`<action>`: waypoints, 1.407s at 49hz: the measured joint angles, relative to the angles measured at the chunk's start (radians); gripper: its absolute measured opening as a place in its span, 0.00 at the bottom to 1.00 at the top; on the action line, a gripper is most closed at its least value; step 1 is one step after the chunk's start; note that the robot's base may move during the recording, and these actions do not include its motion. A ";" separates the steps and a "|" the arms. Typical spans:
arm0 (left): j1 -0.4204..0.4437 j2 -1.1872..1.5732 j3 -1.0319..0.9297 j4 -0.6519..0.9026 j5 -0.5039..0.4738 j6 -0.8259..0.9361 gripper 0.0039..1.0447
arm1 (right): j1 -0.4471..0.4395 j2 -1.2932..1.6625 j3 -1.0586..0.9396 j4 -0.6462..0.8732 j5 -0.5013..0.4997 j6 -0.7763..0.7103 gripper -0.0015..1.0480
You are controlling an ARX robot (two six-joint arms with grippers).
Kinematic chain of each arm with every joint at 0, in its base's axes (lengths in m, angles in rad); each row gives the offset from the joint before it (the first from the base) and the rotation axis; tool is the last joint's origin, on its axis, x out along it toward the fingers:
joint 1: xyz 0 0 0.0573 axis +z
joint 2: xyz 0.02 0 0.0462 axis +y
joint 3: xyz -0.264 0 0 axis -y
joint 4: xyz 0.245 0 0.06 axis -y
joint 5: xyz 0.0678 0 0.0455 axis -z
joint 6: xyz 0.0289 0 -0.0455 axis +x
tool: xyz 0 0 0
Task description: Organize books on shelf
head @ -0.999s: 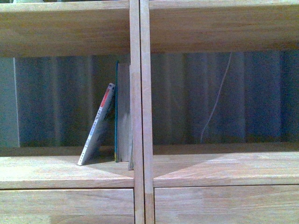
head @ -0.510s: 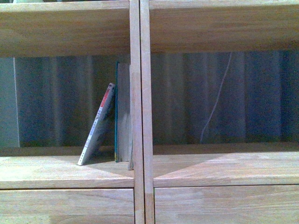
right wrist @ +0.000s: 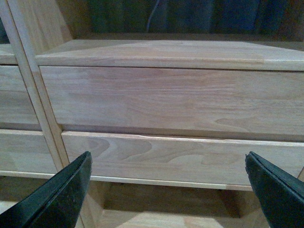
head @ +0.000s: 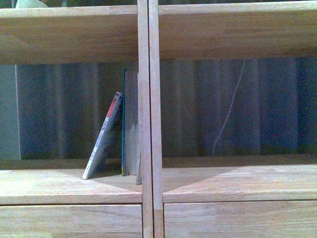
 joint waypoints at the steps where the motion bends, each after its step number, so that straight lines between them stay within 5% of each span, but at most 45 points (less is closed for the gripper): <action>1: 0.000 0.000 0.000 0.000 0.000 0.000 0.93 | 0.000 0.000 0.000 0.000 0.000 0.000 0.93; 69: 0.000 0.000 0.000 0.000 0.000 0.000 0.93 | 0.000 0.000 0.000 0.000 0.000 0.000 0.93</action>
